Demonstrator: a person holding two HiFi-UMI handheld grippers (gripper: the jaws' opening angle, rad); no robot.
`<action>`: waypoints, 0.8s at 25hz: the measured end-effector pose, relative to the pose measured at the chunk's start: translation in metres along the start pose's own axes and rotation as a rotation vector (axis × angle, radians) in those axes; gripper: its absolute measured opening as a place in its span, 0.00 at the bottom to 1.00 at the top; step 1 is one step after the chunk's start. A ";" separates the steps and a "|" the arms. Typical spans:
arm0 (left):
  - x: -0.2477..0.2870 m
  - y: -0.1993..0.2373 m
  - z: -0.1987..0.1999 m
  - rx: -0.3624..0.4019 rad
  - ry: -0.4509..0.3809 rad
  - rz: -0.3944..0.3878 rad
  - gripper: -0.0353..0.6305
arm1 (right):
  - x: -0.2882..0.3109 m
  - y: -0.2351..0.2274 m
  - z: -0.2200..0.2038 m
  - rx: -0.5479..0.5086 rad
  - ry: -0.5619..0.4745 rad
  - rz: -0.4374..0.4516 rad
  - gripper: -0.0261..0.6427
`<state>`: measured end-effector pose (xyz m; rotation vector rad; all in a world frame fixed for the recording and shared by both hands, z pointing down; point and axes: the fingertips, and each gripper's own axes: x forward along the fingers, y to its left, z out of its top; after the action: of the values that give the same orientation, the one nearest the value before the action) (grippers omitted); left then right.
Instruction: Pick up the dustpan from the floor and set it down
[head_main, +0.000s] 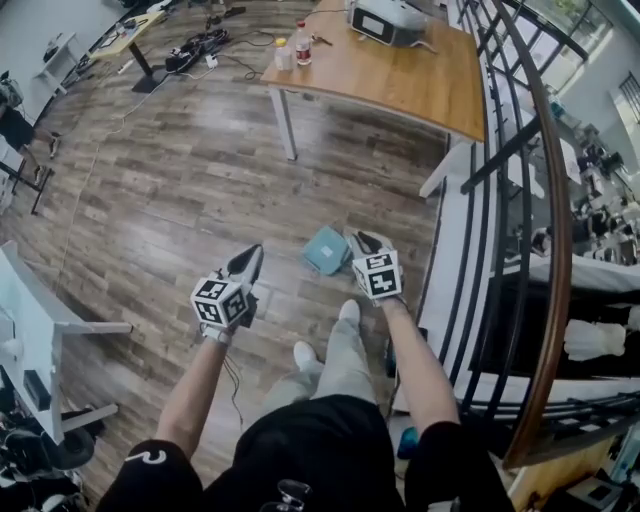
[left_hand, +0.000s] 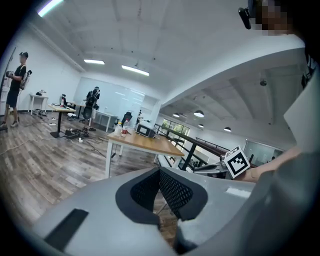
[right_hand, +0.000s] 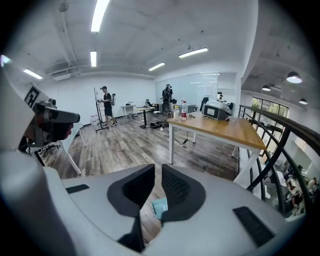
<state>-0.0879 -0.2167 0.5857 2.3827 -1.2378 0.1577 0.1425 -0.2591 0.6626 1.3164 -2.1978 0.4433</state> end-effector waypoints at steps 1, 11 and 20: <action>-0.006 -0.001 0.009 0.012 -0.015 0.000 0.05 | -0.007 0.000 0.009 -0.009 -0.021 -0.001 0.09; -0.063 -0.026 0.071 0.059 -0.135 0.004 0.05 | -0.084 0.032 0.088 -0.016 -0.169 0.015 0.03; -0.093 -0.040 0.100 0.091 -0.188 -0.003 0.05 | -0.128 0.066 0.127 -0.039 -0.266 0.058 0.03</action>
<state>-0.1208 -0.1712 0.4550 2.5255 -1.3377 -0.0118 0.0978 -0.2047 0.4835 1.3594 -2.4541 0.2571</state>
